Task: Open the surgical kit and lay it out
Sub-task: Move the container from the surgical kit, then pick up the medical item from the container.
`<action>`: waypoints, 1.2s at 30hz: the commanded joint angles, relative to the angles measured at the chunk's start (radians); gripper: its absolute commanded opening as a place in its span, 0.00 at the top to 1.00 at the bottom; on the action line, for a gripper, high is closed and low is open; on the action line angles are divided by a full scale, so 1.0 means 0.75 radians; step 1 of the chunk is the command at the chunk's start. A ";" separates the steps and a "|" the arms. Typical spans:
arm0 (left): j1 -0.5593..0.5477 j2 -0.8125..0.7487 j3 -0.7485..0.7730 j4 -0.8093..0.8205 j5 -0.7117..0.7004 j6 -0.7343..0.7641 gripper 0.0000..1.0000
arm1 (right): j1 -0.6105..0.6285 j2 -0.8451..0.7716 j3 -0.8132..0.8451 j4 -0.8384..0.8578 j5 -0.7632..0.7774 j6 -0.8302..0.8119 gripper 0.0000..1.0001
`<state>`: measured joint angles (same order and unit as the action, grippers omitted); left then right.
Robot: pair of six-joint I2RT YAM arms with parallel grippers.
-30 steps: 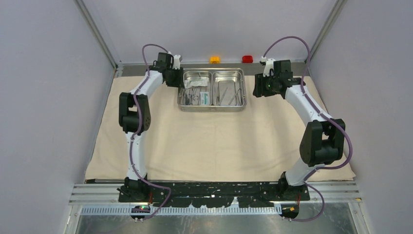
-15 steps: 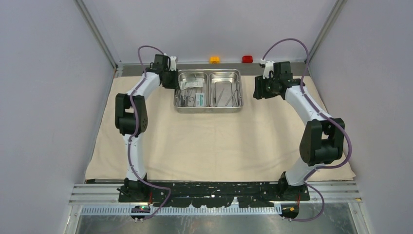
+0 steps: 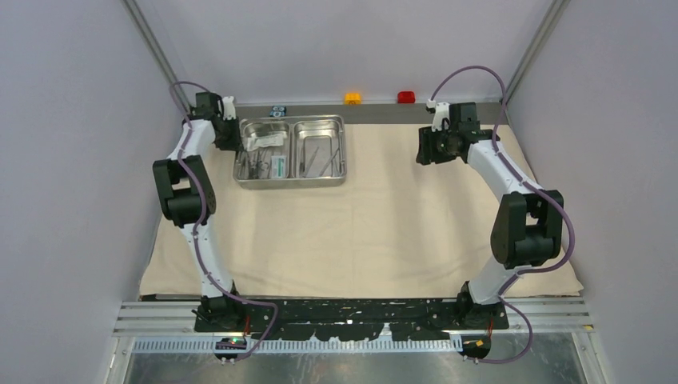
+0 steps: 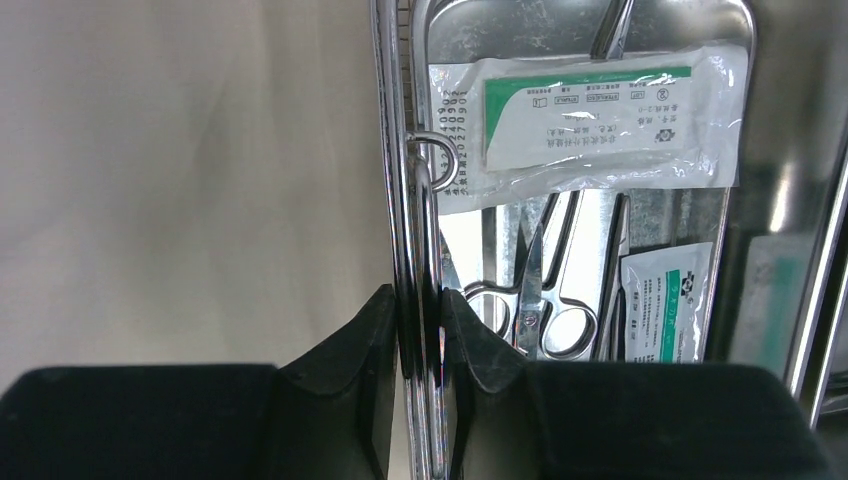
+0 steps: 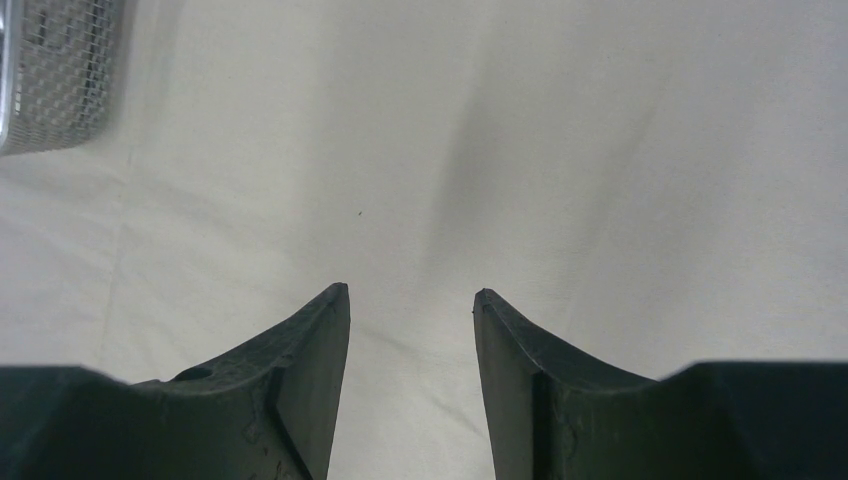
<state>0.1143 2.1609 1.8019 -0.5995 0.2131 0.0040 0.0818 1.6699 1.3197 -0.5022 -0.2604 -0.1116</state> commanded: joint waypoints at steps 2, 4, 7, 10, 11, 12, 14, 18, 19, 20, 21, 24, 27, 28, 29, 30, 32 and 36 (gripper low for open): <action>0.040 -0.074 0.020 -0.043 -0.093 0.141 0.99 | -0.005 0.017 0.020 0.010 -0.019 -0.021 0.46; 0.040 -0.052 0.051 -0.047 -0.085 0.133 0.93 | -0.004 0.021 0.021 0.008 -0.019 -0.023 0.46; 0.040 0.001 0.163 -0.085 -0.091 0.121 0.79 | -0.005 0.026 0.026 0.000 -0.023 -0.027 0.47; 0.039 0.040 0.260 -0.106 -0.092 0.126 0.66 | -0.006 0.027 0.028 -0.006 -0.029 -0.034 0.47; 0.036 0.047 0.289 -0.111 -0.087 0.133 0.61 | -0.006 0.028 0.028 -0.008 -0.032 -0.037 0.46; 0.031 0.047 0.305 -0.114 -0.086 0.149 0.56 | -0.007 0.032 0.032 -0.012 -0.035 -0.038 0.46; 0.012 0.032 0.321 -0.110 -0.083 0.183 0.47 | -0.006 0.045 0.037 -0.024 -0.041 -0.041 0.46; -0.052 -0.045 0.236 -0.029 -0.065 0.294 0.34 | -0.007 0.063 0.046 -0.038 -0.051 -0.046 0.46; -0.074 -0.057 0.215 -0.017 -0.061 0.334 0.31 | -0.007 0.068 0.050 -0.041 -0.053 -0.047 0.46; -0.098 -0.062 0.208 -0.020 -0.049 0.378 0.29 | -0.007 0.075 0.054 -0.044 -0.057 -0.049 0.46; -0.122 -0.056 0.214 -0.038 -0.031 0.426 0.28 | -0.008 0.079 0.055 -0.048 -0.060 -0.049 0.46; -0.209 0.001 0.281 -0.120 -0.027 0.532 0.26 | -0.006 0.094 0.062 -0.058 -0.065 -0.055 0.46; -0.273 0.079 0.354 -0.166 -0.095 0.619 0.26 | -0.008 0.107 0.066 -0.066 -0.072 -0.059 0.47; -0.291 0.098 0.370 -0.169 -0.126 0.637 0.26 | -0.009 0.112 0.067 -0.069 -0.076 -0.060 0.46; -0.304 0.123 0.391 -0.177 -0.142 0.656 0.27 | -0.009 0.115 0.067 -0.072 -0.081 -0.060 0.46; -0.314 0.143 0.412 -0.188 -0.154 0.670 0.27 | -0.009 0.119 0.070 -0.075 -0.085 -0.061 0.47; -0.320 0.198 0.480 -0.240 -0.162 0.688 0.28 | -0.008 0.126 0.074 -0.084 -0.092 -0.065 0.47; -0.322 0.257 0.537 -0.307 -0.178 0.724 0.29 | -0.011 0.132 0.078 -0.091 -0.093 -0.067 0.47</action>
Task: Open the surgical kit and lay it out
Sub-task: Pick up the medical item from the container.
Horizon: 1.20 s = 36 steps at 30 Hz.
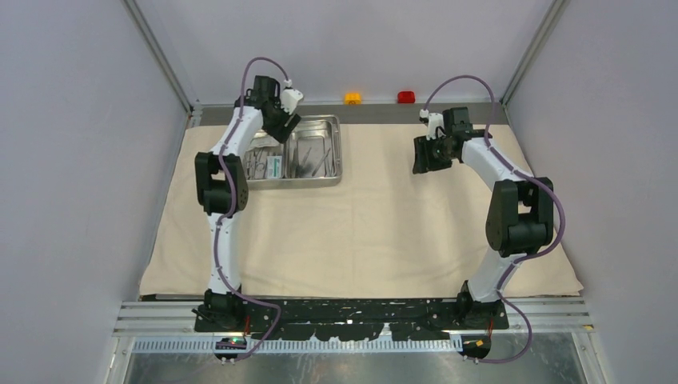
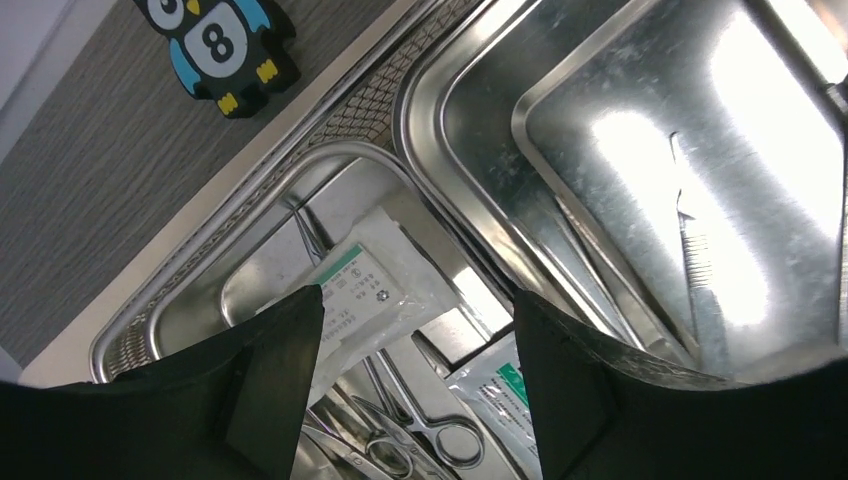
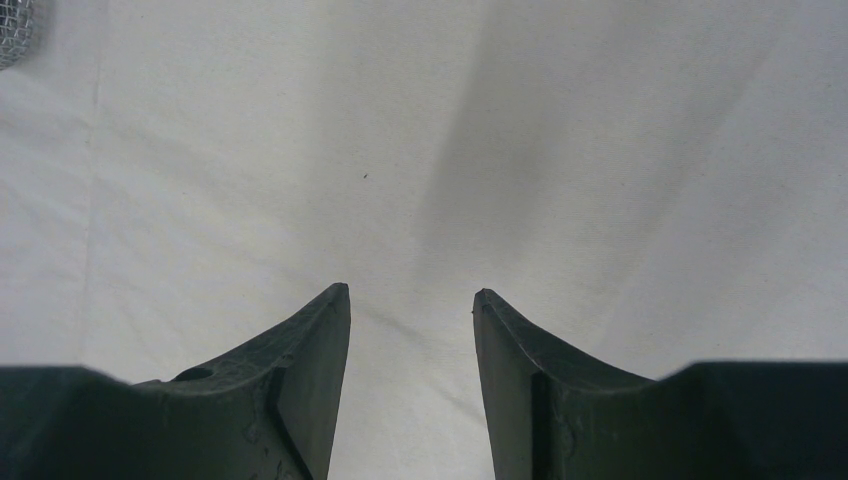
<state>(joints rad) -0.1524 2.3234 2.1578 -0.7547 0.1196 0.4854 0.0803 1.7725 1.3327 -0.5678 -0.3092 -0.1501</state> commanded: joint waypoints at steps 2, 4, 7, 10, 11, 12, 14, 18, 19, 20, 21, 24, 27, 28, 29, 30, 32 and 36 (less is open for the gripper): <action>0.034 0.044 0.044 -0.093 -0.064 0.100 0.29 | -0.010 -0.003 0.062 -0.007 -0.026 -0.017 0.47; 0.035 0.038 0.026 -0.085 -0.072 0.103 0.29 | -0.011 0.004 0.066 -0.011 -0.029 -0.019 0.47; 0.034 0.022 -0.015 -0.057 -0.062 0.103 0.30 | -0.010 0.013 0.071 -0.016 -0.032 -0.021 0.46; 0.044 -0.003 -0.048 -0.031 -0.019 0.078 0.32 | -0.010 0.021 0.075 -0.024 -0.034 -0.022 0.47; 0.050 -0.015 -0.061 -0.015 0.004 0.070 0.32 | -0.010 0.023 0.076 -0.024 -0.034 -0.023 0.47; 0.056 -0.023 -0.070 -0.007 0.021 0.073 0.32 | -0.009 0.024 0.078 -0.024 -0.034 -0.023 0.47; 0.062 -0.022 -0.076 -0.009 0.025 0.087 0.32 | -0.010 0.028 0.078 -0.026 -0.034 -0.025 0.47; 0.062 0.015 -0.054 -0.040 0.020 0.128 0.33 | -0.010 0.044 0.083 -0.037 -0.041 -0.028 0.47; 0.062 0.028 -0.050 -0.037 0.009 0.133 0.33 | -0.010 0.049 0.088 -0.042 -0.043 -0.029 0.47; 0.062 0.033 -0.048 -0.029 0.003 0.134 0.33 | -0.011 0.051 0.090 -0.044 -0.044 -0.029 0.46; 0.062 0.043 -0.046 -0.020 -0.010 0.138 0.33 | -0.011 0.054 0.092 -0.046 -0.047 -0.029 0.47; 0.062 0.075 -0.019 -0.011 -0.023 0.149 0.33 | -0.011 0.061 0.096 -0.052 -0.052 -0.029 0.46; 0.062 0.113 0.033 -0.037 -0.036 0.158 0.37 | -0.009 0.066 0.100 -0.058 -0.052 -0.033 0.46; 0.062 0.120 0.041 -0.041 -0.041 0.162 0.38 | -0.010 0.066 0.101 -0.060 -0.052 -0.033 0.46; 0.061 0.126 0.045 -0.037 -0.045 0.169 0.40 | -0.011 0.067 0.102 -0.061 -0.052 -0.033 0.46; 0.062 0.130 0.047 -0.034 -0.049 0.173 0.41 | -0.010 0.069 0.104 -0.063 -0.053 -0.033 0.46; 0.062 0.137 0.053 -0.033 -0.051 0.176 0.45 | -0.011 0.072 0.106 -0.066 -0.056 -0.033 0.47; 0.062 0.132 0.062 -0.031 -0.048 0.168 0.57 | -0.011 0.078 0.110 -0.070 -0.060 -0.033 0.46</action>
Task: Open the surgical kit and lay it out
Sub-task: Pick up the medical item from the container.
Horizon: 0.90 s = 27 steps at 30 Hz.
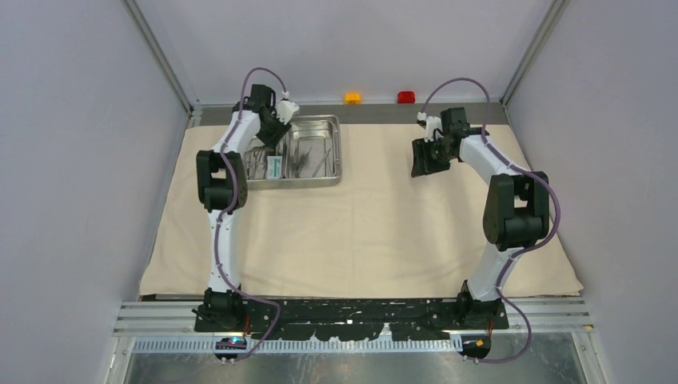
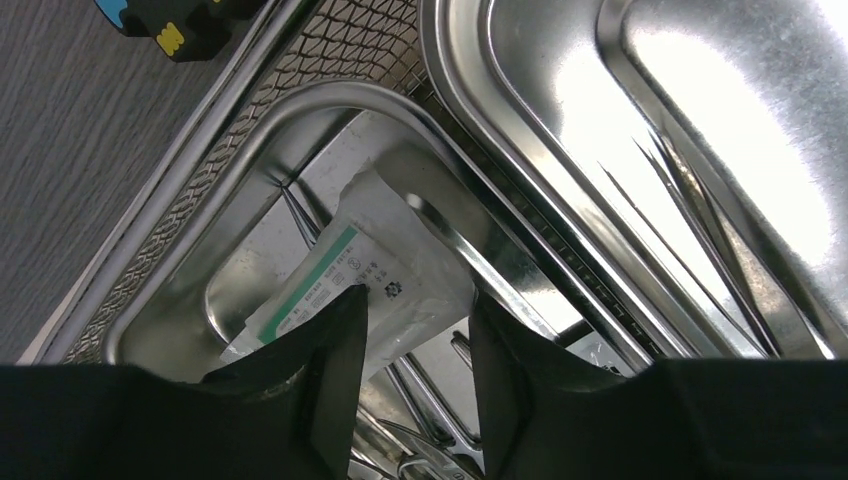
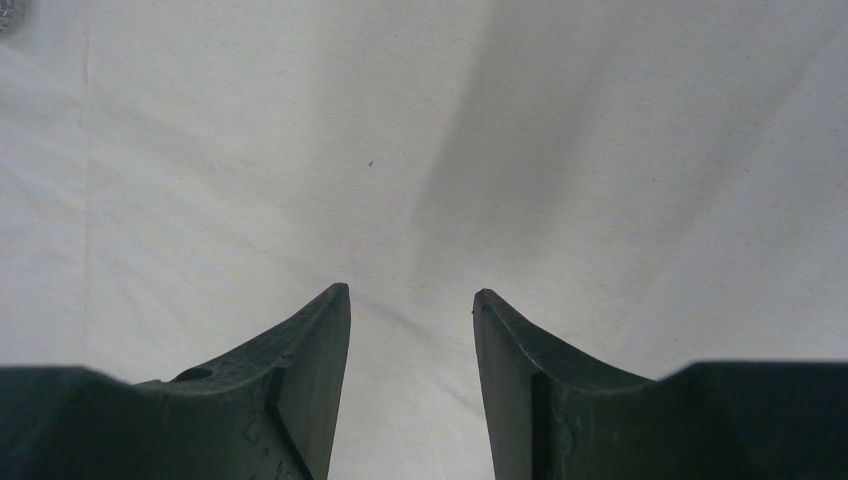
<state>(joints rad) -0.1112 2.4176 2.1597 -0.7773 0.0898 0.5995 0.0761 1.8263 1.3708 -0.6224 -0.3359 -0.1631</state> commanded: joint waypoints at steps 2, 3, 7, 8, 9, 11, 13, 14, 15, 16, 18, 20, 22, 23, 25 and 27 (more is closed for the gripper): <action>0.007 -0.006 0.059 -0.001 0.003 0.003 0.65 | -0.005 0.010 0.060 0.001 -0.027 -0.015 0.47; 0.007 -0.015 0.058 -0.002 0.009 -0.001 0.69 | -0.005 0.011 0.062 -0.001 -0.028 -0.016 0.47; 0.005 -0.051 0.062 -0.013 0.026 -0.018 0.86 | -0.004 0.015 0.066 -0.008 -0.035 -0.016 0.47; 0.005 -0.063 0.062 -0.013 0.029 -0.023 0.89 | -0.005 0.014 0.067 -0.010 -0.037 -0.016 0.47; 0.004 -0.074 0.062 -0.013 0.030 -0.028 0.92 | -0.005 0.013 0.066 -0.011 -0.037 -0.016 0.47; 0.005 -0.096 0.062 -0.011 0.030 -0.035 0.97 | -0.003 0.011 0.069 -0.012 -0.040 -0.015 0.47; 0.005 -0.118 0.061 -0.006 0.023 -0.043 1.00 | -0.005 0.008 0.071 -0.014 -0.047 -0.013 0.47; 0.005 -0.132 0.060 -0.006 0.019 -0.049 1.00 | -0.004 0.005 0.070 -0.015 -0.047 -0.014 0.47; 0.005 -0.148 0.058 -0.008 0.019 -0.051 1.00 | -0.005 0.001 0.070 -0.015 -0.049 -0.014 0.47; 0.005 -0.163 0.056 -0.011 0.022 -0.057 1.00 | -0.005 -0.002 0.070 -0.017 -0.049 -0.014 0.47; 0.005 -0.209 0.053 -0.023 0.038 -0.068 1.00 | -0.005 -0.010 0.072 -0.017 -0.049 -0.014 0.47; 0.005 -0.262 0.035 -0.034 0.067 -0.091 1.00 | -0.005 -0.018 0.069 -0.017 -0.051 -0.014 0.47; 0.005 -0.327 0.008 -0.044 0.099 -0.120 1.00 | -0.005 -0.023 0.069 -0.017 -0.053 -0.014 0.47; 0.004 -0.360 -0.006 -0.054 0.113 -0.138 1.00 | -0.005 -0.026 0.070 -0.017 -0.055 -0.014 0.47; -0.003 -0.432 -0.025 -0.091 0.151 -0.173 1.00 | -0.006 -0.033 0.070 -0.018 -0.060 -0.013 0.46; -0.012 -0.511 -0.060 -0.142 0.215 -0.218 1.00 | -0.010 -0.039 0.075 -0.024 -0.072 -0.006 0.47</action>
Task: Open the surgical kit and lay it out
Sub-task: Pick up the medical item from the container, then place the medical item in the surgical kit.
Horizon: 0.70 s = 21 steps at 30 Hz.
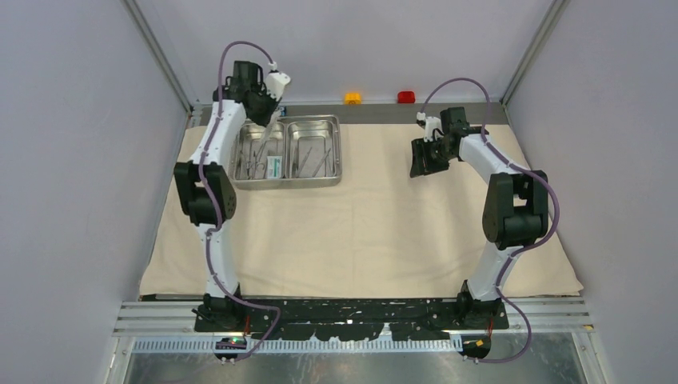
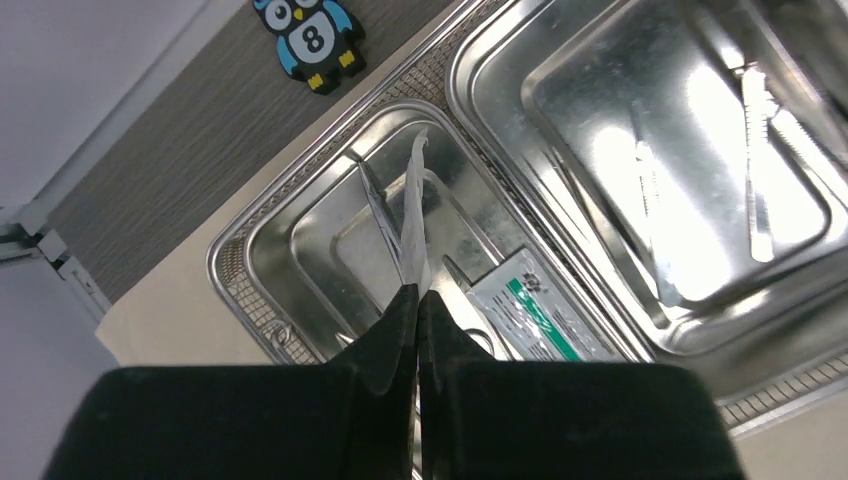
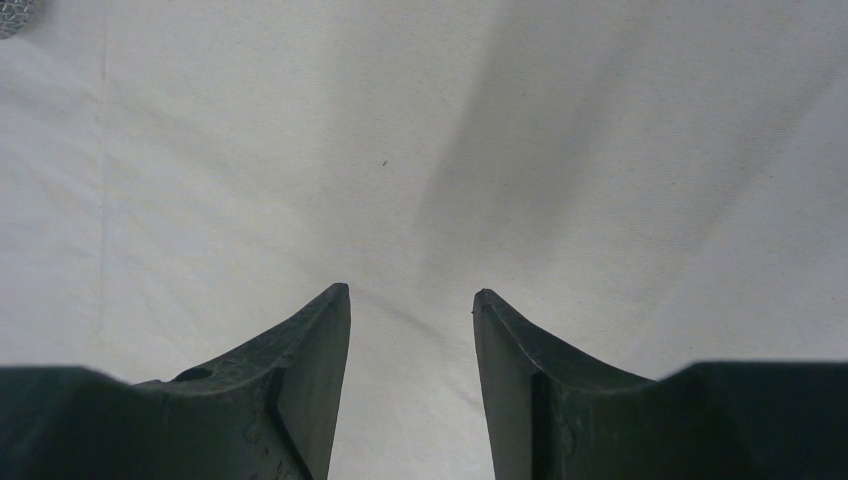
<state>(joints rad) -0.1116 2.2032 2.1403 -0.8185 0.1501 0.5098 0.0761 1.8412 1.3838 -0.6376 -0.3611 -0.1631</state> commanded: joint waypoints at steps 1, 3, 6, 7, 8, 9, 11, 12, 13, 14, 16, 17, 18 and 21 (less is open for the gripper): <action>-0.018 -0.265 -0.054 -0.109 0.179 -0.126 1.00 | -0.013 -0.064 0.061 -0.005 -0.044 -0.001 0.46; -0.041 -0.359 -0.117 -0.125 0.274 -0.214 1.00 | -0.028 -0.080 0.066 -0.003 -0.057 0.020 0.46; -0.107 -0.485 -0.222 -0.102 0.473 -0.363 1.00 | -0.081 -0.125 0.071 -0.001 -0.111 0.074 0.46; -0.145 -0.512 -0.254 -0.089 0.526 -0.408 1.00 | -0.122 -0.144 0.072 -0.001 -0.136 0.093 0.46; -0.185 -0.534 -0.281 -0.077 0.571 -0.454 1.00 | -0.161 -0.166 0.075 -0.001 -0.156 0.115 0.46; -0.235 -0.547 -0.304 -0.053 0.612 -0.514 1.00 | -0.213 -0.190 0.074 -0.001 -0.181 0.136 0.46; -0.333 -0.559 -0.345 0.020 0.688 -0.637 1.00 | -0.299 -0.236 0.069 -0.002 -0.229 0.178 0.46; -0.386 -0.555 -0.362 0.072 0.730 -0.704 1.00 | -0.340 -0.259 0.068 -0.006 -0.247 0.192 0.46; -0.436 -0.542 -0.366 0.116 0.766 -0.776 1.00 | -0.372 -0.285 0.066 -0.020 -0.253 0.191 0.46; -0.495 -0.523 -0.364 0.159 0.794 -0.842 1.00 | -0.400 -0.310 0.058 -0.036 -0.237 0.182 0.46; -0.612 -0.466 -0.345 0.233 0.840 -0.962 1.00 | -0.433 -0.371 0.028 -0.059 -0.176 0.150 0.46; -0.672 -0.435 -0.345 0.288 0.865 -1.022 1.00 | -0.447 -0.403 0.007 -0.062 -0.146 0.139 0.46; -0.726 -0.405 -0.356 0.376 0.885 -1.100 1.00 | -0.460 -0.451 -0.016 -0.062 -0.125 0.133 0.46; -0.888 -0.310 -0.402 0.662 0.949 -1.339 1.00 | -0.488 -0.545 -0.075 -0.067 -0.076 0.119 0.46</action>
<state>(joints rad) -0.6533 1.9018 1.8717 -0.6250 0.7330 -0.1982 -0.2855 1.5467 1.3659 -0.6701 -0.4587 -0.0574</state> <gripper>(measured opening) 0.007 0.538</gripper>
